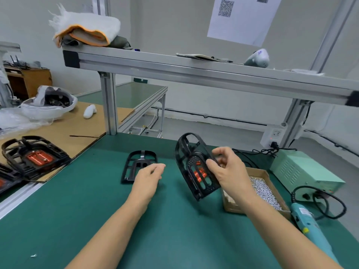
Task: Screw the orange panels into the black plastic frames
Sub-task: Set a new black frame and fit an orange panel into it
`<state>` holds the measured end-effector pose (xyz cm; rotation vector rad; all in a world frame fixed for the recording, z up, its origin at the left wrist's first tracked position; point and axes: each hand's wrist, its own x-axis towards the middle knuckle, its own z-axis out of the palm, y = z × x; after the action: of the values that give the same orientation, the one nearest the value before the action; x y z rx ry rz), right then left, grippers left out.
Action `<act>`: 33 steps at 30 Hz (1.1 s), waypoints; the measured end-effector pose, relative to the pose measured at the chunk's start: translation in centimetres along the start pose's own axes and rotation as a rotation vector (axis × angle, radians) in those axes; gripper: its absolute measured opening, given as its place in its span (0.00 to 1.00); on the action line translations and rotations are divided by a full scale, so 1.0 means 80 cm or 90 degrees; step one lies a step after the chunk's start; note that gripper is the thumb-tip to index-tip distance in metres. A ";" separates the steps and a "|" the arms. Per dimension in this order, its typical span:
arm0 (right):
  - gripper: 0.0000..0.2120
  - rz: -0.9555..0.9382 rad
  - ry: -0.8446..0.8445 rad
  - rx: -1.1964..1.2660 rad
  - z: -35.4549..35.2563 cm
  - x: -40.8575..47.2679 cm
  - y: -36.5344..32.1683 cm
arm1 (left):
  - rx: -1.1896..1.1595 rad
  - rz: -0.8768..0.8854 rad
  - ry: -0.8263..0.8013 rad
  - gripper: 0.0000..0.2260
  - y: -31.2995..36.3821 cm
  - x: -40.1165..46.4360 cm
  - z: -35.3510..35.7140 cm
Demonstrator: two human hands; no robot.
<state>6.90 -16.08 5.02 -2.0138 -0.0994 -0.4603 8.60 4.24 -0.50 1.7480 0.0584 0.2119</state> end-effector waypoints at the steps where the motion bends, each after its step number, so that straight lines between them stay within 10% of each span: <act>1: 0.09 -0.038 -0.014 -0.031 -0.005 -0.013 -0.002 | -0.097 -0.075 -0.029 0.10 0.009 -0.006 0.006; 6: 0.15 -0.310 -0.105 -0.261 -0.016 -0.091 0.005 | -0.363 -0.306 -0.181 0.22 0.031 -0.022 0.025; 13: 0.20 -0.490 -0.153 -0.498 -0.030 -0.153 0.036 | -0.291 -0.321 -0.258 0.18 0.023 -0.049 0.040; 26: 0.15 -0.437 -0.309 -0.473 -0.050 -0.171 0.047 | 0.059 -0.087 -0.253 0.20 -0.005 -0.060 0.051; 33: 0.10 -0.264 -0.172 -0.449 -0.046 -0.044 0.042 | 0.111 -0.039 -0.197 0.20 -0.013 -0.067 0.058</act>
<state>3.53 -20.44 2.46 -2.7584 -0.6011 -0.5247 4.26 -0.93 -2.91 1.9318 -0.0972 -0.1123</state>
